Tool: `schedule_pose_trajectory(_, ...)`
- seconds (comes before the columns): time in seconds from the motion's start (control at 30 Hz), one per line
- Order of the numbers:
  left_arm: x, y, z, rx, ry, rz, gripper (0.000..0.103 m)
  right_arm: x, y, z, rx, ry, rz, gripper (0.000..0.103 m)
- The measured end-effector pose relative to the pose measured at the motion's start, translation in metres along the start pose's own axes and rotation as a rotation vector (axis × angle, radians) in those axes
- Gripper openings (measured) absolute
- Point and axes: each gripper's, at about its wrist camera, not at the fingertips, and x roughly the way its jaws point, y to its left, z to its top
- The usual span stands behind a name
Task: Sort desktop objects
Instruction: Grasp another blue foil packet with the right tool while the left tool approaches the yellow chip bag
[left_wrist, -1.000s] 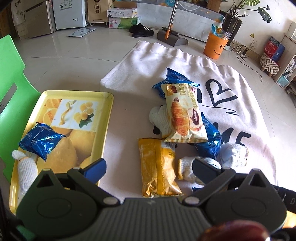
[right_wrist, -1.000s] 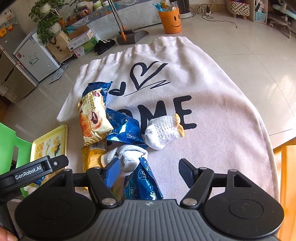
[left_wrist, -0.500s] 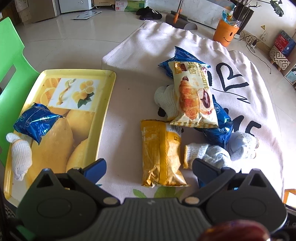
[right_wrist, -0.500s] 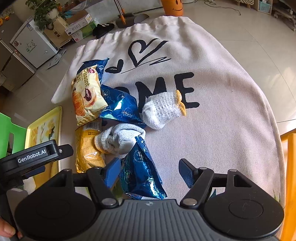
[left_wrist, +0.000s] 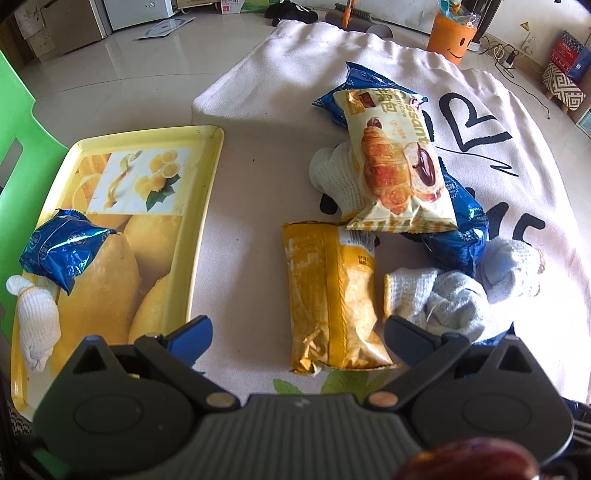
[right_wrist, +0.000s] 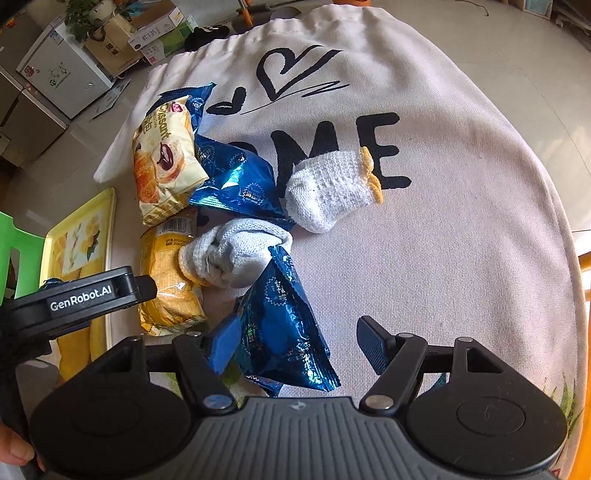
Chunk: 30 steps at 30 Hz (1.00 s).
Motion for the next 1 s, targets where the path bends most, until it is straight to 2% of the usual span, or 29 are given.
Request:
schedule_pose_trajectory(0.13,0.011,-0.006,0.000,0.029,0.015,0.010,0.102,0.009,0.003,-0.003,-0.021,0.019,-0.014,0.070)
schedule_pose_trajectory(0.3,0.026,-0.012,0.000,0.047,0.037,0.014,0.102,0.016,0.009,-0.006,-0.039,0.029,-0.001,0.075)
schedule_pose_trajectory(0.43,0.040,-0.014,0.001,0.054,0.059,0.018,0.102,0.018,0.012,-0.006,-0.041,0.035,0.021,0.076)
schedule_pose_trajectory(0.73,0.056,-0.009,-0.001,0.020,0.069,-0.007,0.102,0.021,0.017,-0.008,-0.070,0.061,0.056,0.076)
schedule_pose_trajectory(0.93,0.055,-0.017,-0.009,0.080,0.029,0.014,0.100,0.034,0.019,-0.015,-0.075,0.098,-0.023,0.075)
schedule_pose_trajectory(1.0,0.052,-0.020,-0.012,0.101,0.008,0.011,0.095,0.035,0.016,-0.015,-0.061,0.092,-0.044,0.068)
